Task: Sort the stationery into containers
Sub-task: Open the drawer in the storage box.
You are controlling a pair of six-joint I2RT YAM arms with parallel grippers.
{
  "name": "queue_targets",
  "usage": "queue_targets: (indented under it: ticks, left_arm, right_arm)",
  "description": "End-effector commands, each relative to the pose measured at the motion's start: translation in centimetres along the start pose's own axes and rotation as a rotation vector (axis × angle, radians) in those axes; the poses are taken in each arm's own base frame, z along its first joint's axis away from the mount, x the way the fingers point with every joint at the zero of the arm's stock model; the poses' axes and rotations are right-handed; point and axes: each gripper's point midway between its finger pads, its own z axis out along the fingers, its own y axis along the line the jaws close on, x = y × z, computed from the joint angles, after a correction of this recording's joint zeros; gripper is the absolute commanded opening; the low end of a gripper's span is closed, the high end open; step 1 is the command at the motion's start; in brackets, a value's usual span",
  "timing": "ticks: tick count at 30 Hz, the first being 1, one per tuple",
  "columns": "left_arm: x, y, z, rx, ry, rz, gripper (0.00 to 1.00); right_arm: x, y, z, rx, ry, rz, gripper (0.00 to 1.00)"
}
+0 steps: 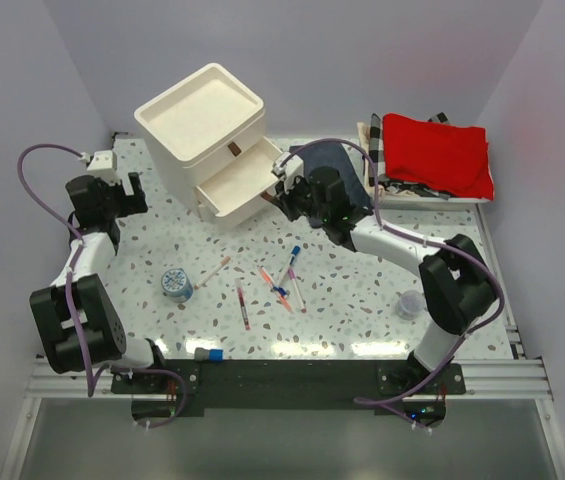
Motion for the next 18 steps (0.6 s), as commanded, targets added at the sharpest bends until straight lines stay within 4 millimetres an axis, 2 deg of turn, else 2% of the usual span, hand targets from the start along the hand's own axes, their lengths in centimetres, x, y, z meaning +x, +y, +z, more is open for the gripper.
queue_targets:
  ticks: [1,6,7,10,13,14,16,18]
  left_arm:
    - [-2.6,-0.4,-0.7,0.014,-0.094,0.010,1.00]
    - [-2.7,-0.5,-0.7,0.014,-0.097,0.010,1.00]
    - [-2.8,-0.6,-0.8,0.017,-0.100,0.013,1.00]
    - [-3.2,-0.6,-0.8,0.016,-0.107,0.014,1.00]
    - [-3.4,-0.7,-1.1,0.019,-0.112,0.016,1.00]
    - [-3.6,-0.7,-1.1,0.017,-0.113,0.016,1.00]
    - [-4.0,-0.7,-1.4,0.017,-0.122,0.019,1.00]
    - [-4.3,-0.7,-1.6,0.016,-0.131,0.020,1.00]
  right_arm:
    - [-1.4,0.6,-1.9,-0.016,-0.018,-0.013,0.00]
    - [-0.4,0.5,-1.9,-0.008,0.015,-0.003,0.00]
    - [-0.4,0.2,-1.8,0.008,0.023,-0.004,0.14]
    - [-0.1,-0.1,-1.9,0.032,0.030,-0.004,0.38]
    - [-0.2,-0.4,-2.3,0.041,0.047,-0.030,0.48]
    - [0.6,-0.6,-2.8,0.053,0.094,-0.039,0.49]
    - [0.6,-1.3,-3.9,0.078,0.146,-0.094,0.52]
    - [1.6,-2.1,-6.6,0.110,0.248,-0.111,0.54]
